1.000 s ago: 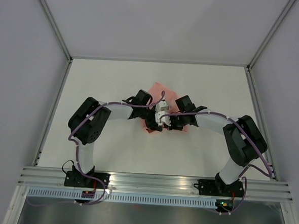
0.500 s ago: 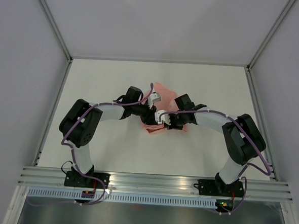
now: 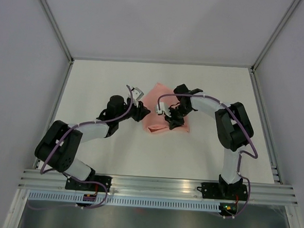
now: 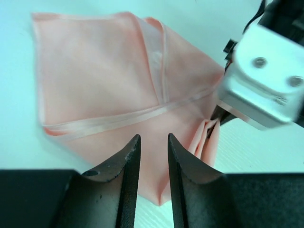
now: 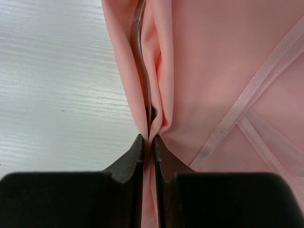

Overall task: Fold the napkin, place the utensils inside, and roll it up
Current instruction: Roll the napkin at the center of the board.

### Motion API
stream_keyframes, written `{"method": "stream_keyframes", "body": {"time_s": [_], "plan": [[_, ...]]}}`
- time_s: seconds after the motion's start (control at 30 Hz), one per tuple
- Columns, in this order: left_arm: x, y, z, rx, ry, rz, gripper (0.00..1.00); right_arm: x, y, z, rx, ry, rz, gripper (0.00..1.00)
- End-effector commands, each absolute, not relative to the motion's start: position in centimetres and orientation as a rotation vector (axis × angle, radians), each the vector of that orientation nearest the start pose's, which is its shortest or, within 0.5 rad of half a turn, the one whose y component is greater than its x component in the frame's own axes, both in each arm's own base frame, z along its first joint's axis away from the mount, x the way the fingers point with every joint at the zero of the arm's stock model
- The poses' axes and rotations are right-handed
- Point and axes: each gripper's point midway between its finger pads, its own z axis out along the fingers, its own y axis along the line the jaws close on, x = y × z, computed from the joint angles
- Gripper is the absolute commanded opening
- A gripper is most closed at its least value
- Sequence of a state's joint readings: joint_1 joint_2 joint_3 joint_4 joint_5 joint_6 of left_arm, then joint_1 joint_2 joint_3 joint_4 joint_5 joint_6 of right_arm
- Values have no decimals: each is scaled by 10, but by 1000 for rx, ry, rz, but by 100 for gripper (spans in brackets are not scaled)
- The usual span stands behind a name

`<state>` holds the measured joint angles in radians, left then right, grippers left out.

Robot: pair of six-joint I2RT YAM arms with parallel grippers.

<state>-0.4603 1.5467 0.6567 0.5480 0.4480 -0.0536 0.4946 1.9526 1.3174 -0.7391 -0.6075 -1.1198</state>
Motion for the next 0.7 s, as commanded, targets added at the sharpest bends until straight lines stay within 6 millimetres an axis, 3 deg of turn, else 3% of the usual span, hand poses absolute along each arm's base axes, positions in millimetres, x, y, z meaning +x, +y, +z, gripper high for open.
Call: {"method": "stream_keyframes", "body": {"time_s": [0.0,0.03,0.07,0.2,0.27,0.4,0.67], "plan": [[359,-242,174,500,1588,-680,35,289,230,16,-2051,1895,899,0],[356,-240,187,506,1546,-657,35,282,227,16,-2069,1927,949,0],[347,-250,190,546,1519,-648,35,281,226,8,-2085,1953,986,0],[336,-262,204,652,1441,-512,37,292,230,9,-2088,1997,1054,0],[326,-269,210,675,1405,-498,38,287,228,2,-2091,2055,1114,1],[316,-275,212,744,1361,-358,40,290,228,-3,-2089,2126,1167,1],[284,-311,167,1079,1333,-119,43,298,227,-20,-2046,2251,1185,1]]}}
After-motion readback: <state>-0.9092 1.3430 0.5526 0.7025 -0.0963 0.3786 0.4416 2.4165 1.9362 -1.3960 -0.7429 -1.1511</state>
